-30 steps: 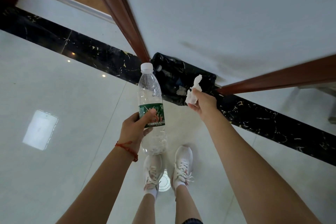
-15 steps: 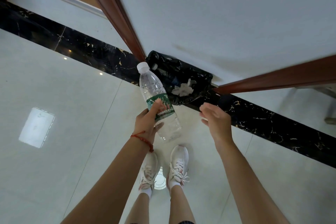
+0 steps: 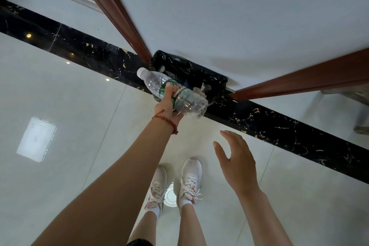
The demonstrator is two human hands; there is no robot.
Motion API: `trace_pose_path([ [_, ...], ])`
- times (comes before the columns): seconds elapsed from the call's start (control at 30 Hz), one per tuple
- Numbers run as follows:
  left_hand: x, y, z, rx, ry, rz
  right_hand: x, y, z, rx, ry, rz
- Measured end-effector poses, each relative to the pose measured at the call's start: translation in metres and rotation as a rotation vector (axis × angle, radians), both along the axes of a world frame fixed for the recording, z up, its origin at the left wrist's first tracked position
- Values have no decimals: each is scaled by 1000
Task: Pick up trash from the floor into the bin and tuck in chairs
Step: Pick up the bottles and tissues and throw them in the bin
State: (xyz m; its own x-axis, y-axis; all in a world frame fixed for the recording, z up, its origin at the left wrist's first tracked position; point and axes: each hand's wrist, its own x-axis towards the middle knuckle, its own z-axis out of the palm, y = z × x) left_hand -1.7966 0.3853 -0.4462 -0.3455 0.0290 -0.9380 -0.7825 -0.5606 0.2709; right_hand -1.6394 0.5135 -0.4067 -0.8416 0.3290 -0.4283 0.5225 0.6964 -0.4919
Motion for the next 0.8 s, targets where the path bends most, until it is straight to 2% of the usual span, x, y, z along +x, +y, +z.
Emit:
trace_pose_path([
  [0.1, -5, 4, 4, -3, 60, -127, 1, 3, -2, -31, -8, -27],
  [0.2, -4, 0, 7, -93, 19, -231, 2, 5, -3, -59, -21, -58],
  [0.33, 6, -12, 15, -345, 65, -398, 2, 5, -2, -54, -34, -60],
  [0.53, 44, -36, 32, -793, 443, -912, 0, -3, 11, -27, -36, -5],
  [0.8, 73, -77, 85, -1156, 879, -1630, -3, -18, 58, 108, -71, 207],
])
